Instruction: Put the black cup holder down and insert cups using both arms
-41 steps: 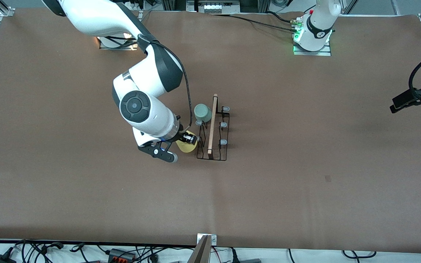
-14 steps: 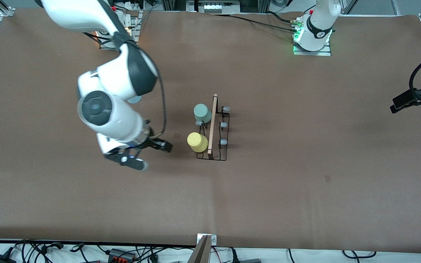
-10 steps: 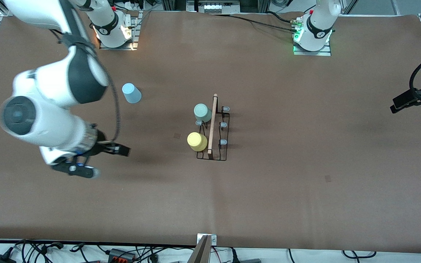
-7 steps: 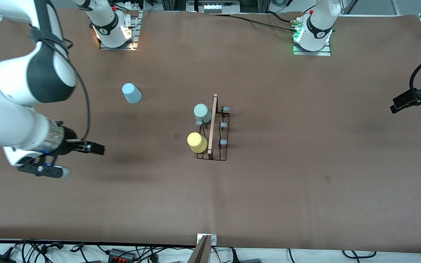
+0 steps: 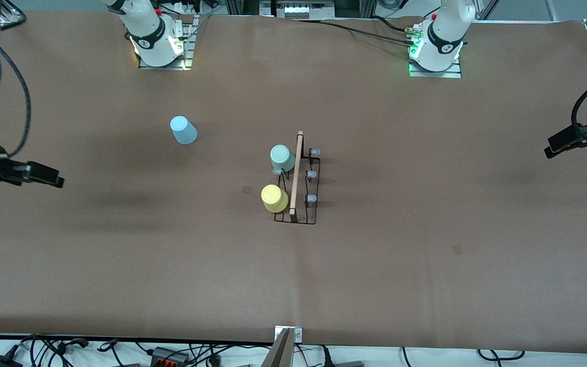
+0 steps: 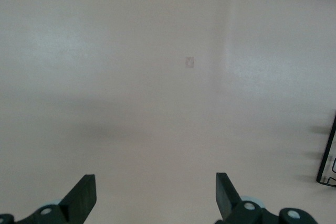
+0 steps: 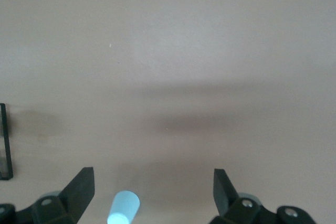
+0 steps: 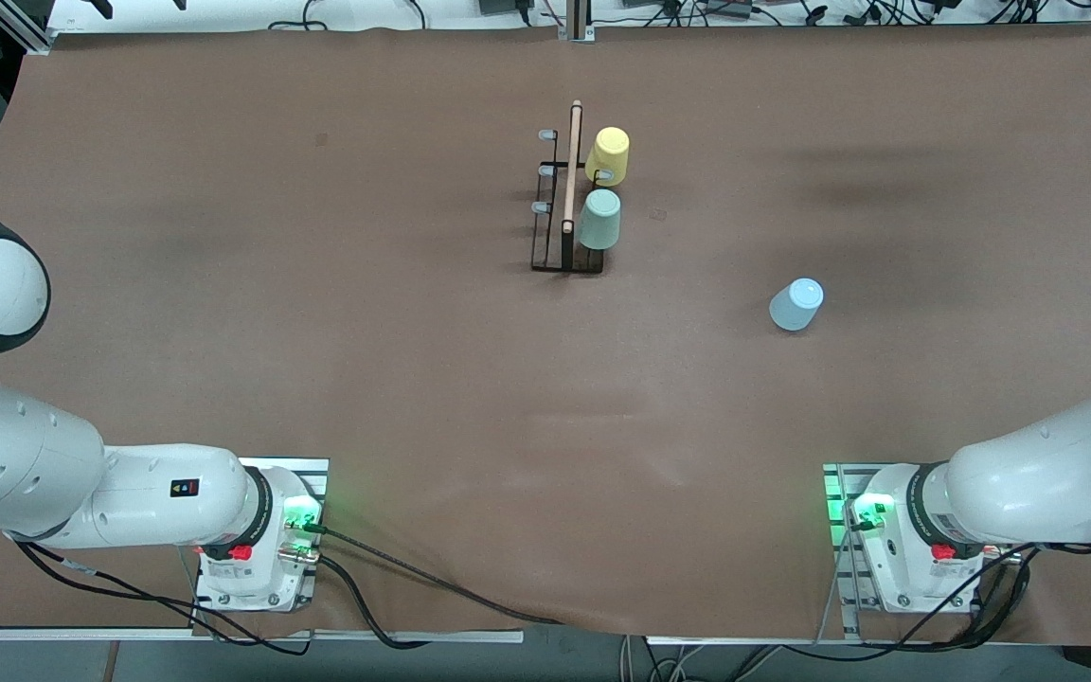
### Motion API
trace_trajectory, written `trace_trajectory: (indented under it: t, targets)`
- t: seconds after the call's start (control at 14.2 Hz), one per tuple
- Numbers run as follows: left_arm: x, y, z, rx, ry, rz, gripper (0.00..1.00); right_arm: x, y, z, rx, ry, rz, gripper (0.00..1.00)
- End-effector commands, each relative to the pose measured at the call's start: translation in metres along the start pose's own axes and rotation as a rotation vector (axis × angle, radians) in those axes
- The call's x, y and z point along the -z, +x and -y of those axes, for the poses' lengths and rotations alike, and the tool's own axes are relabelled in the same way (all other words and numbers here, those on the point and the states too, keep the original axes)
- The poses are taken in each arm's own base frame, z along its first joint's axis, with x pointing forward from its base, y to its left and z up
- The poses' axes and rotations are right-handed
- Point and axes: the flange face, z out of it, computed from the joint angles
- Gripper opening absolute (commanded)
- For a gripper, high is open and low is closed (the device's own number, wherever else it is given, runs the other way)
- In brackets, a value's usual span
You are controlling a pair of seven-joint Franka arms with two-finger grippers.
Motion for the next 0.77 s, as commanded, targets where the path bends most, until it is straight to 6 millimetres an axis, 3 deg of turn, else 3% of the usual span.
trace_trajectory:
  t: [0.0, 0.21, 0.49, 0.7]
  targets:
    - [0.0, 0.0, 0.003, -0.013, -0.007, 0.003, 1.0, 0.014, -0.022, -0.002, 0.036, -0.031, -0.016, 1.0]
    - [0.0, 0.0, 0.003, -0.013, -0.007, 0.003, 1.0, 0.01, -0.039, -0.014, 0.042, -0.039, 0.016, 1.0]
    - [0.0, 0.0, 0.006, -0.01, -0.007, 0.003, 1.0, -0.005, -0.079, -0.005, 0.078, -0.074, -0.053, 1.0]
    - [0.0, 0.0, 0.006, -0.009, -0.007, 0.003, 1.0, -0.006, -0.083, -0.007, 0.064, -0.072, -0.024, 1.0]
